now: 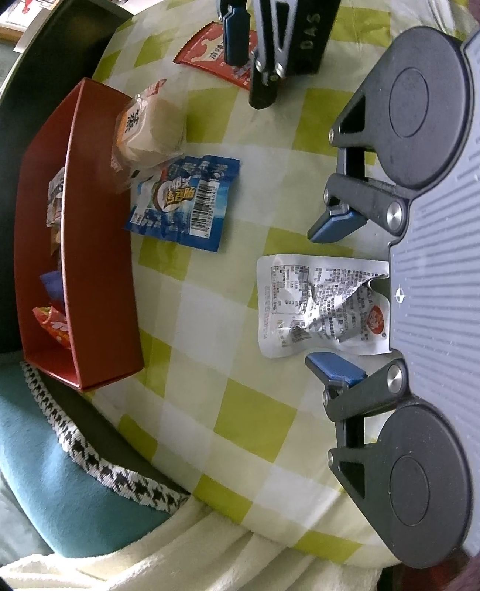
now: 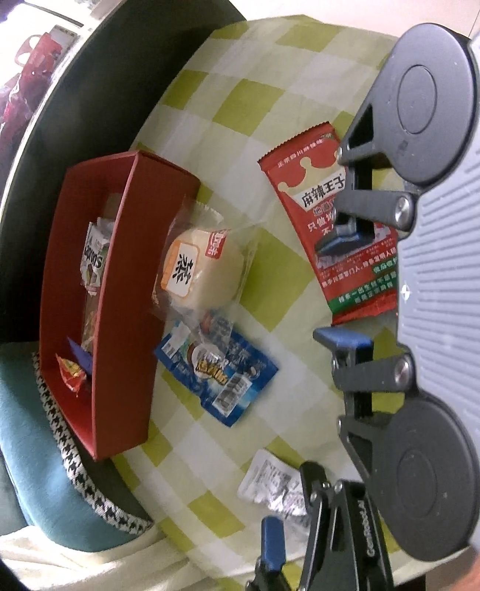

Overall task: Organize snacks
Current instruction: 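Move the right tool onto the red spicy-strip packet and close on it, then lift the red packet with the right tool while the left tool holds the sachet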

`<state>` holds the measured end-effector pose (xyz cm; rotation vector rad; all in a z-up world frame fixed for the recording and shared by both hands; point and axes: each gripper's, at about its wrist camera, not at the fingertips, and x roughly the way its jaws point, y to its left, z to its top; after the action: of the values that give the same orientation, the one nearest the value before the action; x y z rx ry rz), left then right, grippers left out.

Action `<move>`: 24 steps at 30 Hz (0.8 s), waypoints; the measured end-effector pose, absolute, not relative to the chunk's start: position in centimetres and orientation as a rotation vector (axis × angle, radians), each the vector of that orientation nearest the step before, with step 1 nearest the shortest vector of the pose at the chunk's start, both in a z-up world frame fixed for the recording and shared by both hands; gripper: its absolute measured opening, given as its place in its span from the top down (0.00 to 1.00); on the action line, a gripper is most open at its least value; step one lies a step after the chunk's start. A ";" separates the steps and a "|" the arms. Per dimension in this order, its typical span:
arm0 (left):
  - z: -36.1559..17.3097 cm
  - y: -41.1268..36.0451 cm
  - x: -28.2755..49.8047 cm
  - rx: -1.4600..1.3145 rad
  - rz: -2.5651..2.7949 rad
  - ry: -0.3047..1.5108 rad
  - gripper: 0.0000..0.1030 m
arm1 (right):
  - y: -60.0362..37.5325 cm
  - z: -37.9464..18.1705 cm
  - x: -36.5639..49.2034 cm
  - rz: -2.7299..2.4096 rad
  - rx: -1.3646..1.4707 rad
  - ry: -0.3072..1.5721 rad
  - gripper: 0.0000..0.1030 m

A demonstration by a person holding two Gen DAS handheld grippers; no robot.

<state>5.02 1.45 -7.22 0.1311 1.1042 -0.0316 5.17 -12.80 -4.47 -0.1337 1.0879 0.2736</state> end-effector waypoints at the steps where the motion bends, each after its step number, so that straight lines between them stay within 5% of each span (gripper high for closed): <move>1: -7.2 1.6 5.1 0.123 -0.037 1.107 0.33 | -12.9 -4.5 5.2 0.277 -0.129 1.088 0.61; 4: -7.0 2.4 5.4 0.072 -0.050 1.123 0.43 | -13.4 -4.2 5.2 0.289 -0.099 1.091 0.66; 8: -6.4 3.9 5.5 -0.017 -0.048 1.133 0.46 | -14.6 -3.8 5.2 0.280 -0.052 1.087 0.76; 21: -5.6 4.0 6.0 -0.084 -0.056 1.126 0.48 | -19.2 -2.6 5.7 0.191 0.170 1.088 0.76; 24: -5.5 3.9 5.8 -0.090 -0.066 1.126 0.48 | -19.3 -3.0 5.6 0.134 0.235 1.146 0.64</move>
<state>5.81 3.91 -5.46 -0.0896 1.1264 -0.0665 5.64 -19.28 -2.96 0.2353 1.1464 0.1336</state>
